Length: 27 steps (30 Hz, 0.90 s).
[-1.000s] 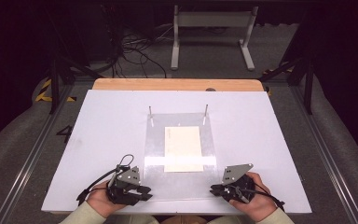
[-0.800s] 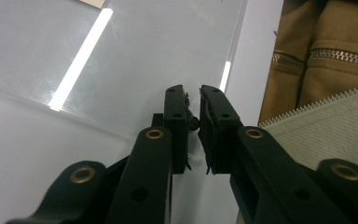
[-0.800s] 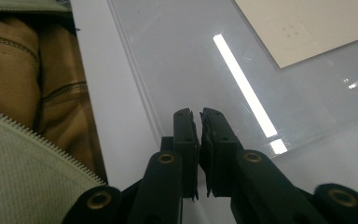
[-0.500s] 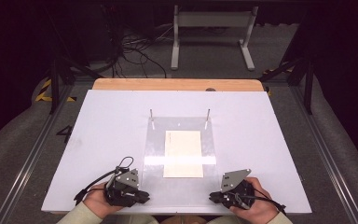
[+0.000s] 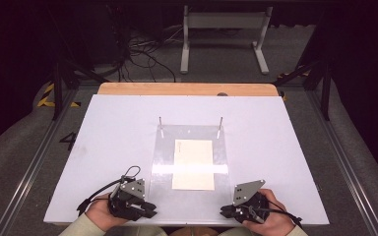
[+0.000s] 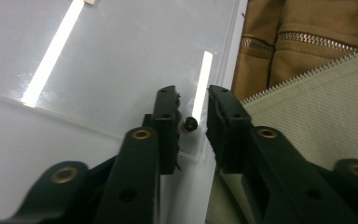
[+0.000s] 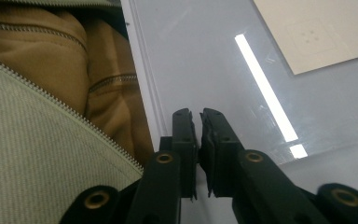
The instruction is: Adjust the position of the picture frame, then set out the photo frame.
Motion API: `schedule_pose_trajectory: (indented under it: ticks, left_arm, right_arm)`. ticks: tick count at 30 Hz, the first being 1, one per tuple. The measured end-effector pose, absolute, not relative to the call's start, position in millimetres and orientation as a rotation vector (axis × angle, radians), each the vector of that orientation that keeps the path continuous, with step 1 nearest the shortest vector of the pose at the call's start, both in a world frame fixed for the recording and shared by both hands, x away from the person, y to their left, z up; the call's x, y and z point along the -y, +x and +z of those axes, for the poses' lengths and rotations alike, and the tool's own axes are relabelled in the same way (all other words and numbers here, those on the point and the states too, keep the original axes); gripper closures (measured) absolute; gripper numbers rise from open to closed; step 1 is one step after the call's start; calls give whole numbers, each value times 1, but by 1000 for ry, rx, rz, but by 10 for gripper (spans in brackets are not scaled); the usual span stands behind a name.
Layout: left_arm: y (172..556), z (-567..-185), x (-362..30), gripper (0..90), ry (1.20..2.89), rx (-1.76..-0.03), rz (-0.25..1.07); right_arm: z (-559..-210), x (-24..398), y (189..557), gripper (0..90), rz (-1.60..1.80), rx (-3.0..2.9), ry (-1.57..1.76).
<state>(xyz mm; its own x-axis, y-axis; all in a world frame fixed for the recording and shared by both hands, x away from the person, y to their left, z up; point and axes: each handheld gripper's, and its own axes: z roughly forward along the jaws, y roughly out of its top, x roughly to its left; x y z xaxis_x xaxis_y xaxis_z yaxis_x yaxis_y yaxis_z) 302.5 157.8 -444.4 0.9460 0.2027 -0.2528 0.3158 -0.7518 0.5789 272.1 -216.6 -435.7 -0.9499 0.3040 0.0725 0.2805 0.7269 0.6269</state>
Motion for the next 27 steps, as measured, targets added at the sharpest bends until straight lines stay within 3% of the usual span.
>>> schedule_pose_trajectory:
  ticks: [9, 19, 27]
  left_arm:
    - [317, -425, -166, 557, 2205, -481, -35]
    - [351, -423, -181, 491, 2007, -708, 120]
    - [346, -427, -189, 461, 1986, -721, 224]
  right_arm:
    - [-408, 238, 285, 678, 1226, -2621, 621]
    - [-392, 236, 315, 750, 1216, -2544, 678]
    - [-384, 231, 353, 683, 1233, -2416, 780]
